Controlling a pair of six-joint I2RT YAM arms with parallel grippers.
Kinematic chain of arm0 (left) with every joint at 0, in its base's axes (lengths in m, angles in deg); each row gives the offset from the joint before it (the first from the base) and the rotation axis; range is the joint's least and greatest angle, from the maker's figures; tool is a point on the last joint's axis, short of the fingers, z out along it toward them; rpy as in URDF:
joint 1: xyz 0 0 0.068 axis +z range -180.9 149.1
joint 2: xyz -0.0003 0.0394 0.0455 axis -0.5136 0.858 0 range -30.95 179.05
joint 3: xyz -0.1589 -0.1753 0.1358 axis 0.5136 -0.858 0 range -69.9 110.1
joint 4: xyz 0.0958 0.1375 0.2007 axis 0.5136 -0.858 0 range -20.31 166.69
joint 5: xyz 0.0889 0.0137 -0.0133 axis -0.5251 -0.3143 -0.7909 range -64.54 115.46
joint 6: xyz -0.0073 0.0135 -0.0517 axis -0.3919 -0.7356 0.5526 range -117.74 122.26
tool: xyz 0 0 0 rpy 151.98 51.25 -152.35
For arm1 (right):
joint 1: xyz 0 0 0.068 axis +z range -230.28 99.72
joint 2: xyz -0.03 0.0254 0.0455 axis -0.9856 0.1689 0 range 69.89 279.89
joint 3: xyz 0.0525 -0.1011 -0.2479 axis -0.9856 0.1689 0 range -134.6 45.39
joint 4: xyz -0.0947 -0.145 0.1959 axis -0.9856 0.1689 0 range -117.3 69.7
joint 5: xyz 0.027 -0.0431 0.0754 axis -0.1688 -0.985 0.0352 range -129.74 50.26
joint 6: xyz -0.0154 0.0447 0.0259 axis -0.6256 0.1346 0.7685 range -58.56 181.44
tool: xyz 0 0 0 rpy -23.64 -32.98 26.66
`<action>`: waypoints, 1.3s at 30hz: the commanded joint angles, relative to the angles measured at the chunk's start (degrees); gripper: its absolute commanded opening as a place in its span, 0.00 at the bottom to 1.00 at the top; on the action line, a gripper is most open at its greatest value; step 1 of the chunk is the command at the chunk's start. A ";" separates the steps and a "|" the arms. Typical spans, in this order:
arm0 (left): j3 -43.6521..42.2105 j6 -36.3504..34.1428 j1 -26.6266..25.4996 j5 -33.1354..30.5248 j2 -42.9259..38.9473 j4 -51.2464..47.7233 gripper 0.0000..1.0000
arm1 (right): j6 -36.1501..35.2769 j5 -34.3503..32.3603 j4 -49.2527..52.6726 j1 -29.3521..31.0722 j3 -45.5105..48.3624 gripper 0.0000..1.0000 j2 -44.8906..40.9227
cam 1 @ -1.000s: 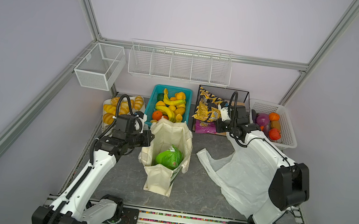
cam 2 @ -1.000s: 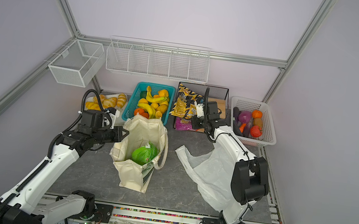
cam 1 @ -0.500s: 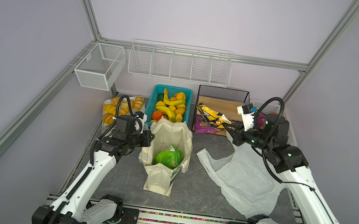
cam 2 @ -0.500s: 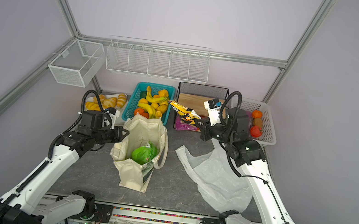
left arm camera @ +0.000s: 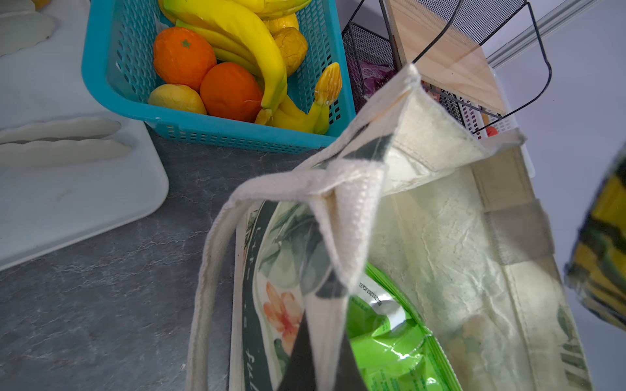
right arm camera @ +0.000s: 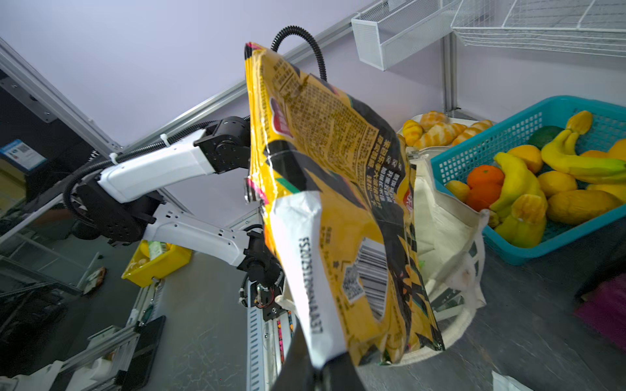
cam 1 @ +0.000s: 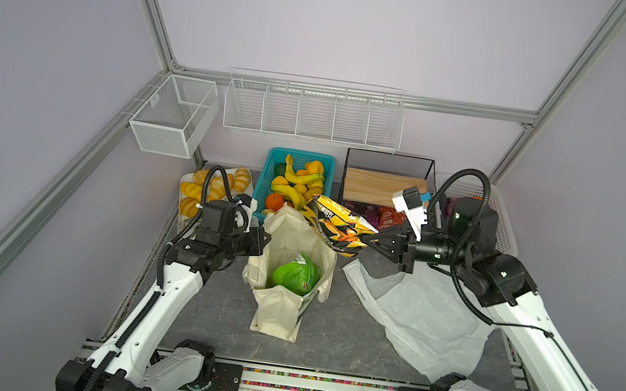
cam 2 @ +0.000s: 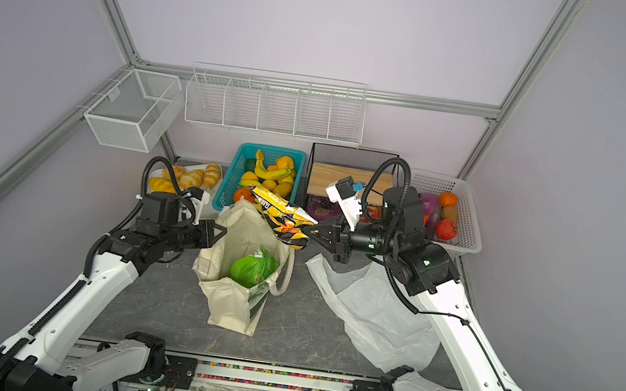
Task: Place the mixed food into the grocery bags and tie them
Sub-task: 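Grasp the yellow chip bag from the rack with the right gripper and lift, then carry the yellow chip bag over the tote and lower it in, right gripper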
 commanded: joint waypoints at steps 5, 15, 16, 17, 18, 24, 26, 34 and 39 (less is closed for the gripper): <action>-0.50 0.58 0.27 0.82 -0.26 3.40 0.00 | 9.63 6.23 -12.97 2.15 -1.57 0.06 0.60; -1.35 1.78 0.27 0.47 -1.06 4.63 0.00 | 28.49 -0.85 -31.51 6.56 9.21 0.06 4.95; -1.41 2.04 0.27 0.41 -1.01 4.72 0.00 | 29.38 -2.55 -31.59 7.03 10.47 0.06 4.52; -1.34 2.35 0.27 0.27 -1.06 4.94 0.00 | 30.54 -5.40 -30.76 7.44 11.78 0.06 3.82; -1.47 2.74 0.27 0.12 -1.06 5.02 0.00 | 31.74 -8.56 -29.55 7.65 13.17 0.06 3.15; -1.35 3.97 0.27 -0.61 -1.37 6.05 0.00 | 35.01 -22.79 -20.51 11.06 16.51 0.06 -1.71; -1.48 4.38 0.27 -0.63 -1.49 6.67 0.00 | 37.18 -26.04 -19.28 12.91 16.51 0.06 -1.81; -3.41 6.06 0.27 2.06 -2.20 9.80 0.00 | 47.34 -30.52 -25.31 20.12 16.10 0.06 4.29; -3.72 6.12 0.27 2.23 -2.53 9.88 0.00 | 56.25 -26.02 -41.06 21.36 19.32 0.06 9.00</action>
